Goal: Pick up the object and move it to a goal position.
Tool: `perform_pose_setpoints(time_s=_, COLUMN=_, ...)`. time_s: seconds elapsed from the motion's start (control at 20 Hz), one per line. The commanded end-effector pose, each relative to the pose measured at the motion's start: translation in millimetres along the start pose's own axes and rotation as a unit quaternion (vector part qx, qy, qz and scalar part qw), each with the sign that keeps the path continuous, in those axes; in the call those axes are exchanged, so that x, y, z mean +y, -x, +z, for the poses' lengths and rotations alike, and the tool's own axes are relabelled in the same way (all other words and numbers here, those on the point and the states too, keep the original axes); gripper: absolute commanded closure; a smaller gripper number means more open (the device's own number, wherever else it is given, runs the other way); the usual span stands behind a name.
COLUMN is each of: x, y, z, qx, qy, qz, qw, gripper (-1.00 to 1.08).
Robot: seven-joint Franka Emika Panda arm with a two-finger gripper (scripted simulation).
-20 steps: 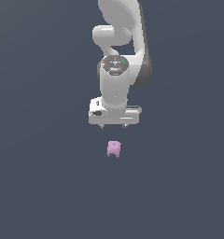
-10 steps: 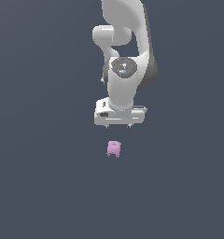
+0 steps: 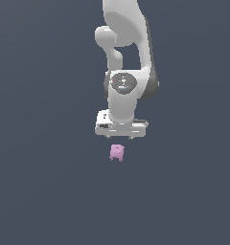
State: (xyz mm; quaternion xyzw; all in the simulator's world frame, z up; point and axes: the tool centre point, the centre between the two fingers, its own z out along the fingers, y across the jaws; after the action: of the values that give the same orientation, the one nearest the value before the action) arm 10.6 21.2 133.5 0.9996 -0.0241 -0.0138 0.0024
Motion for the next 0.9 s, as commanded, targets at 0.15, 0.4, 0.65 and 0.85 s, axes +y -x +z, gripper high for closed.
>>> perform_pose_setpoints(time_s=0.15, x=6, y=-18, z=25, qx=0.008, qy=-0.003, qz=0.042, qw=0.9991, gripper=-0.92)
perform_pose_setpoints(time_s=0.4, x=9, y=-27, z=39, qx=0.012, qy=-0.003, qz=0.064, qw=0.9979, gripper=-0.92)
perform_pose_setpoints(time_s=0.65, x=9, y=-28, z=41, qx=0.013, qy=-0.003, qz=0.067, qw=0.9977, gripper=-0.92)
perform_pose_setpoints(time_s=0.85, x=9, y=-28, z=48, qx=0.013, qy=-0.003, qz=0.067, qw=0.9976, gripper=-0.92)
